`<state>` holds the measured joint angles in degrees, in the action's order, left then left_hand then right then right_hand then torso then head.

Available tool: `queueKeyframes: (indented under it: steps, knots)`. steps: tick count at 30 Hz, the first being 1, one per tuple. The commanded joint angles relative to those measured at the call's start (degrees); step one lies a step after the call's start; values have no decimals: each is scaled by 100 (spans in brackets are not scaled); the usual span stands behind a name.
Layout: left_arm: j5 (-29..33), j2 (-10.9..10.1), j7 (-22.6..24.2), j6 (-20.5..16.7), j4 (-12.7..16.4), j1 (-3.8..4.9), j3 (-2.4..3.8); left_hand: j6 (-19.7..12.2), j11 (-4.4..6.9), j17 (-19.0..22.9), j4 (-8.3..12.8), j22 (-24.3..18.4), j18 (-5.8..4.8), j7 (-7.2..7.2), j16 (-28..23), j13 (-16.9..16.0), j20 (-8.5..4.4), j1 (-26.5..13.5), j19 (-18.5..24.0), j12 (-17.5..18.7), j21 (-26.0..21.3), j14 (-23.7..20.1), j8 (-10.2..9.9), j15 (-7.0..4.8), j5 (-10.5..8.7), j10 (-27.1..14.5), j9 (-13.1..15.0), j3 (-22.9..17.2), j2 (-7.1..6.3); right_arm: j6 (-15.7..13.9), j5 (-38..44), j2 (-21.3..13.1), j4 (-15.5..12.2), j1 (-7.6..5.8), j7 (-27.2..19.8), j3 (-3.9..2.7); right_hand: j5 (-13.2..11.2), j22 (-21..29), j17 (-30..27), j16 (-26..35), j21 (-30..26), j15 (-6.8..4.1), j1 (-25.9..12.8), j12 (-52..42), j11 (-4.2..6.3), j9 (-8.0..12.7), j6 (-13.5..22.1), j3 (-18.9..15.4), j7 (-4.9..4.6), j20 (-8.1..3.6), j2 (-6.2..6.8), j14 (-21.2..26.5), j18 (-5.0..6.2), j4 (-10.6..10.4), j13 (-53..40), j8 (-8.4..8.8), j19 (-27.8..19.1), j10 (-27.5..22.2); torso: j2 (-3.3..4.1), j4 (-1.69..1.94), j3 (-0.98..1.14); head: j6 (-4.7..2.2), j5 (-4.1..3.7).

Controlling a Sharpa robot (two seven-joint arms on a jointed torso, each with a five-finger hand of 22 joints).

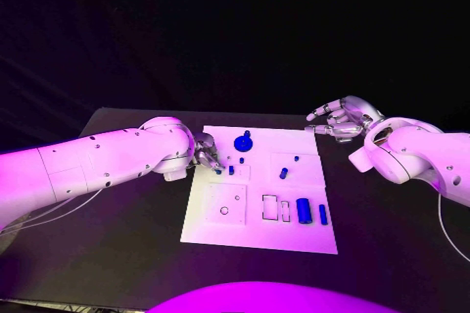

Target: Assemble the parts on the task board

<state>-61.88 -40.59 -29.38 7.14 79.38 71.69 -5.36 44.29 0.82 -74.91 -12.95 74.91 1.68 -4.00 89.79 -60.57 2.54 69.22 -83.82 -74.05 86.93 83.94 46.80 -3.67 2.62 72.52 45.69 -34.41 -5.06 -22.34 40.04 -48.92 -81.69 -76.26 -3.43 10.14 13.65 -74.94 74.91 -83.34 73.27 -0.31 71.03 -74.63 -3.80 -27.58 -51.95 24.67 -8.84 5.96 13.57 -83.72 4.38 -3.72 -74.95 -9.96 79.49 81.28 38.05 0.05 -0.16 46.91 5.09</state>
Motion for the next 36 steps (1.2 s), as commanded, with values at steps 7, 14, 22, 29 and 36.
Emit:
queueKeyframes:
  steps: [7, 14, 22, 29, 36]
  knots:
    - [-215, 30, -22, 61, 31, -9, -4, 91, -5, -1509, 733, 891, -33, 71, 21, -5, -37, -27, -372, -17, -3, 606, 23, -46, 39, 35, 254, -765, 48, 78, 57, -3, -5, 3, -80, -2, 1, -499, 919, 39, -20, 16, 10, 35, 4, 5, 47, -20, 12, 7, -66, -327, -4, -15, -44, -28, -37, -43, 3, 0, 0, 5, -6]
    - [-322, 30, -31, 83, 24, -10, -5, 98, 0, -1509, 745, 887, -33, 77, 21, -9, -41, -46, -371, -21, -5, 606, 30, -50, 38, 42, 258, -794, 41, 82, 57, -6, -3, 4, -82, -2, 1, -499, 919, 39, -20, 16, 10, 35, 4, 5, 47, -20, 12, 7, -66, -327, -4, -15, -44, -28, -37, -43, 1, 0, 0, 8, -4]
    - [-368, 14, -42, 128, -5, -11, -5, 101, 2, -1509, 751, 886, -33, 79, 21, -15, -43, -49, -371, -25, -6, 606, 33, -52, 39, 47, 259, -807, 43, 85, 57, -10, -1, 5, -83, -2, 1, -502, 920, 40, -17, 14, 16, 40, 6, 5, 43, -24, 14, 6, -69, -327, -5, -20, -45, -32, -33, -40, 0, 5, -1, 10, -2]
    - [-375, 22, -46, 133, -14, -12, -5, 103, 5, -1509, 763, 889, -33, 81, 21, -25, -45, -56, -372, -31, -5, 606, 37, -54, 39, 56, 261, -826, 36, 92, 57, -9, -1, 6, -85, -2, 1, -502, 920, 40, -17, 14, 16, 40, 6, 5, 43, -24, 14, 6, -69, -327, -5, -20, -45, -32, -33, -40, 4, -3, -1, 5, 0]
    - [-367, 30, -49, 168, -9, -12, -5, 103, 5, -1509, 763, 889, -33, 81, 21, -25, -45, -56, -372, -31, -5, 606, 37, -54, 39, 56, 261, -826, 36, 96, 57, -9, -1, 7, -85, -2, 1, -502, 920, 40, -17, 14, 16, 40, 6, 5, 43, -24, 14, 6, -69, -327, -5, -20, -45, -32, -33, -40, 4, -2, 1, 13, -1]
